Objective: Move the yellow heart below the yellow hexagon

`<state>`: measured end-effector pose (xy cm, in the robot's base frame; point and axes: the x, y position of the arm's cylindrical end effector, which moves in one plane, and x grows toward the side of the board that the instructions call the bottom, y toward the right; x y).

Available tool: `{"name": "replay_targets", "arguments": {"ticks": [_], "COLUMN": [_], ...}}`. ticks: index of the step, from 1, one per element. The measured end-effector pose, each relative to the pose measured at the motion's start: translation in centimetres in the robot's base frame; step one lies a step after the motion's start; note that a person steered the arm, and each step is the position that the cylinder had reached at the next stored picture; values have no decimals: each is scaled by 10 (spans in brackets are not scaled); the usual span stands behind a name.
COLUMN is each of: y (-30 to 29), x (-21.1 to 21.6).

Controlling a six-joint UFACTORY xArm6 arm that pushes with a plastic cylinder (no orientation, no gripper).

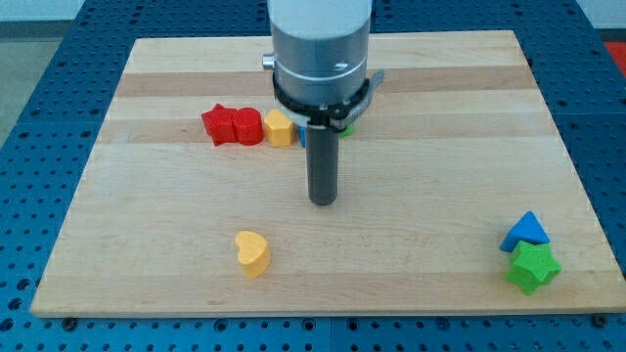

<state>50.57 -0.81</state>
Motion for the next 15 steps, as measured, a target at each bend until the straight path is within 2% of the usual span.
{"name": "replay_targets", "arguments": {"ticks": [2,3,5,6,7,9,10,12,14,15], "y": [0,-13,-93,-97,-92,-84,-85,-123,-164,-146], "x": [107,113,113,112,80,-46,-73,-14,100,113]}}
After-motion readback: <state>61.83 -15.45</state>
